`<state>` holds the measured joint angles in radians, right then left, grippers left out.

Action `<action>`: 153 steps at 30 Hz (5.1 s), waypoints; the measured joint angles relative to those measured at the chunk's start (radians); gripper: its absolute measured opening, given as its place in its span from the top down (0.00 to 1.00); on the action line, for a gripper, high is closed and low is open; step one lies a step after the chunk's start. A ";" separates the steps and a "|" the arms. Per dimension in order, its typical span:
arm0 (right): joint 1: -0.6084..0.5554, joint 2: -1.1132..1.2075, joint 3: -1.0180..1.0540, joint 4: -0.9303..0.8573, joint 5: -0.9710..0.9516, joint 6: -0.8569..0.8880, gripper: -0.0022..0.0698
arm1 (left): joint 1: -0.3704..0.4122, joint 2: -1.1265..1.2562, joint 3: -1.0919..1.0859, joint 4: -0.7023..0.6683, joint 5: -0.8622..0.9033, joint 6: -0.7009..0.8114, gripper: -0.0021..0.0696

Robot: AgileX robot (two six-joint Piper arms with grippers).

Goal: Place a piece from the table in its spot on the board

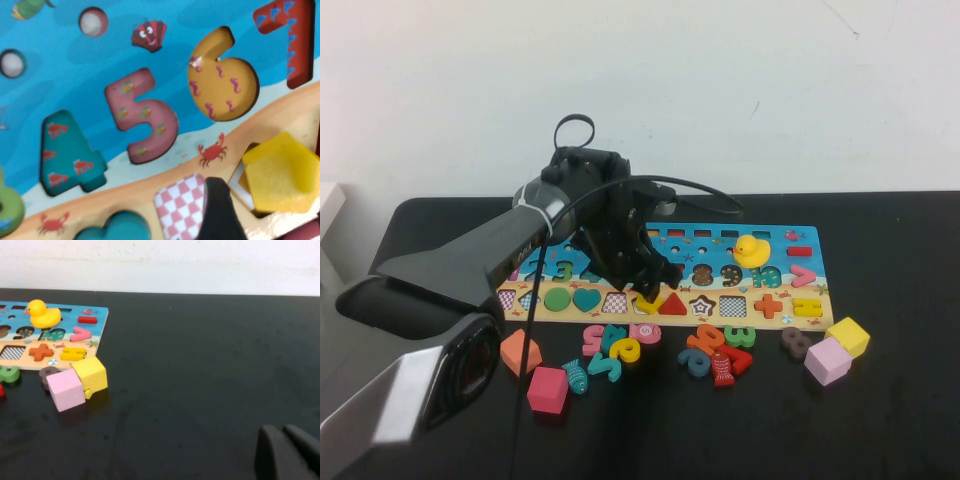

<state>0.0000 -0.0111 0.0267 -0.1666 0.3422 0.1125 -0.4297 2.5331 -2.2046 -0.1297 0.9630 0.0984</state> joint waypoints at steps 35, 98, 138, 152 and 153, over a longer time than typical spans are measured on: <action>0.000 0.000 0.000 0.000 0.000 0.000 0.94 | 0.000 -0.010 -0.001 -0.011 0.028 -0.002 0.45; 0.000 0.000 0.000 0.000 0.000 0.000 0.94 | -0.006 -0.793 0.586 -0.093 -0.220 0.266 0.97; 0.000 0.000 0.000 0.000 0.000 0.000 0.94 | -0.008 -2.410 1.640 0.167 -0.041 -0.054 0.97; 0.000 0.000 0.000 0.000 0.000 0.000 0.94 | 0.217 -2.520 2.140 0.195 -0.714 -0.080 0.97; 0.000 0.000 0.000 0.000 0.000 0.000 0.94 | 0.244 -2.529 2.159 0.177 -0.720 -0.082 0.97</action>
<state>0.0000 -0.0111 0.0267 -0.1666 0.3422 0.1130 -0.1858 0.0043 -0.0458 0.0478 0.2427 0.0164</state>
